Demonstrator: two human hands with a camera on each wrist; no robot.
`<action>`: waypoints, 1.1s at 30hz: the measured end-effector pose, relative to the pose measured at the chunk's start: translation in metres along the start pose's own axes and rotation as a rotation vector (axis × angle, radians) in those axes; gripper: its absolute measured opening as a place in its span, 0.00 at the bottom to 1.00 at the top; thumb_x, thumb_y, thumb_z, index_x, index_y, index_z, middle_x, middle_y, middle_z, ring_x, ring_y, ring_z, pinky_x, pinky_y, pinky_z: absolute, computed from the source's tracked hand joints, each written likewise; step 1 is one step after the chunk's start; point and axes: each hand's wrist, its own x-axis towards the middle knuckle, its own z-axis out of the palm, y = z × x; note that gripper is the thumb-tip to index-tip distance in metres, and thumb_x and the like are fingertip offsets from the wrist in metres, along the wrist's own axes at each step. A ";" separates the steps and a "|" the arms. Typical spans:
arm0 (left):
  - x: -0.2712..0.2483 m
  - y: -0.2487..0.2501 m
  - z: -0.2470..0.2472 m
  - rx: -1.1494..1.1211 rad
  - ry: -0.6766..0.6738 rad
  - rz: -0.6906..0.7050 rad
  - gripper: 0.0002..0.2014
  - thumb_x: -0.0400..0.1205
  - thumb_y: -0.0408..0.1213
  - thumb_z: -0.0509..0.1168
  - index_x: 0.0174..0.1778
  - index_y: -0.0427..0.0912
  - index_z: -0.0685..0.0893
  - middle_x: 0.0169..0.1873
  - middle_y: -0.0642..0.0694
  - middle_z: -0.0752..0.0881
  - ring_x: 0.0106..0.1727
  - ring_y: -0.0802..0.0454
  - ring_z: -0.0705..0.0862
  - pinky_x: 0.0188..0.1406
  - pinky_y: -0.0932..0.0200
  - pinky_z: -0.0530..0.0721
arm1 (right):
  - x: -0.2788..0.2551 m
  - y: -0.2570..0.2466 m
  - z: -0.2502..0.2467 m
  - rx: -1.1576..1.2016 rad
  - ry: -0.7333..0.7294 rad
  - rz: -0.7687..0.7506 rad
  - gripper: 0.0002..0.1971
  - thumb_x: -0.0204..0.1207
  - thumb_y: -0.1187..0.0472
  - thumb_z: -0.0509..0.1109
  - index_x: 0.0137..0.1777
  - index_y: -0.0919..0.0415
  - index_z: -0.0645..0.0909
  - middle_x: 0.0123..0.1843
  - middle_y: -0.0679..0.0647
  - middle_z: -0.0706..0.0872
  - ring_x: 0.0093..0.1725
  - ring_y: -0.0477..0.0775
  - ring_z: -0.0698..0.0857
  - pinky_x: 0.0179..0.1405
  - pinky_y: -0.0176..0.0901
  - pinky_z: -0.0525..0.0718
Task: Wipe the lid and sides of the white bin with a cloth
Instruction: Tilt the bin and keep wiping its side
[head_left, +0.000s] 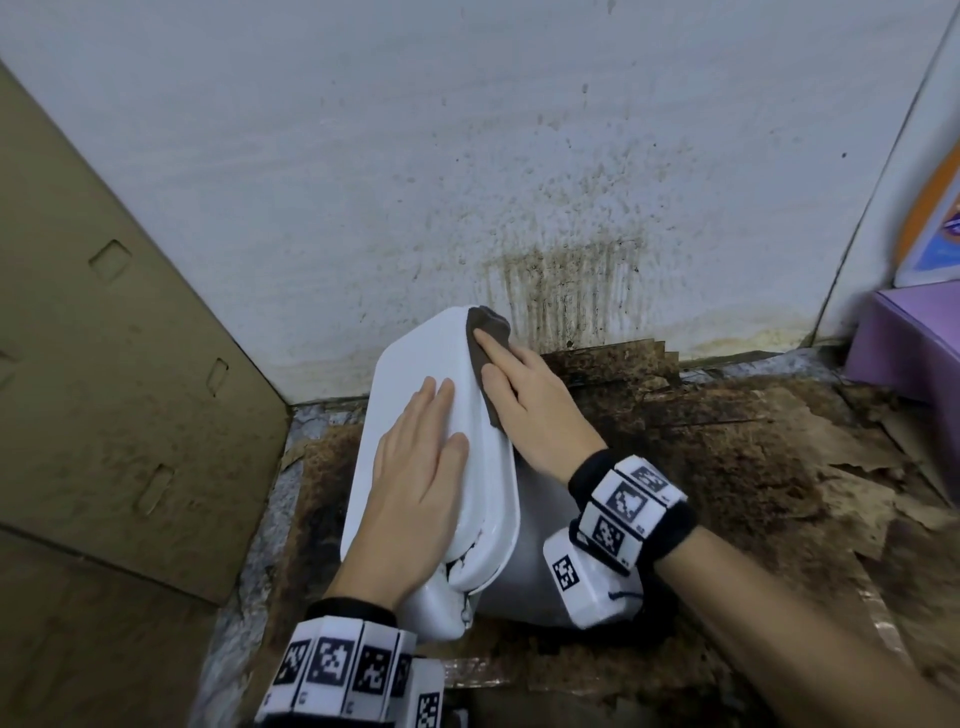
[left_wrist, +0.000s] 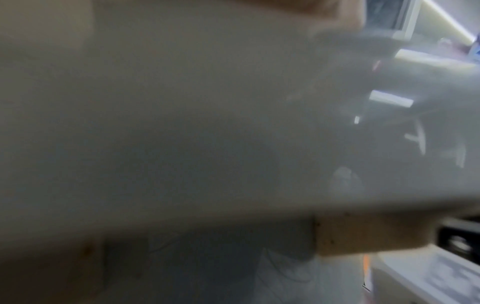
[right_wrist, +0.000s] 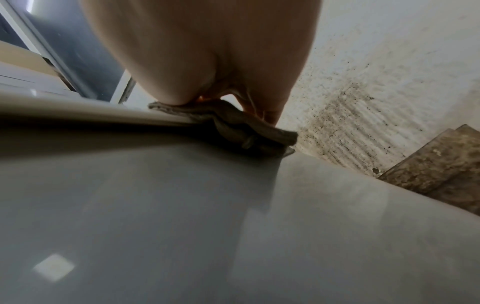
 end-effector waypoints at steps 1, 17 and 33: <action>0.000 0.000 0.000 -0.009 0.002 0.002 0.24 0.87 0.57 0.45 0.80 0.74 0.53 0.83 0.77 0.50 0.86 0.76 0.46 0.90 0.52 0.47 | -0.009 -0.002 0.001 0.007 0.004 -0.013 0.24 0.92 0.49 0.52 0.87 0.44 0.62 0.86 0.49 0.64 0.84 0.45 0.63 0.78 0.37 0.62; -0.001 -0.001 -0.001 -0.041 0.012 -0.007 0.23 0.86 0.55 0.47 0.77 0.76 0.54 0.87 0.66 0.55 0.87 0.73 0.49 0.90 0.50 0.49 | -0.116 -0.021 0.054 0.105 0.242 -0.033 0.23 0.89 0.46 0.47 0.81 0.26 0.61 0.82 0.29 0.59 0.82 0.28 0.54 0.74 0.19 0.48; 0.006 0.003 0.009 0.049 0.002 0.017 0.25 0.85 0.57 0.42 0.80 0.71 0.50 0.88 0.63 0.50 0.88 0.69 0.46 0.90 0.50 0.47 | -0.106 -0.017 0.045 0.244 0.195 0.088 0.28 0.86 0.43 0.47 0.86 0.32 0.48 0.81 0.19 0.51 0.80 0.19 0.46 0.76 0.20 0.45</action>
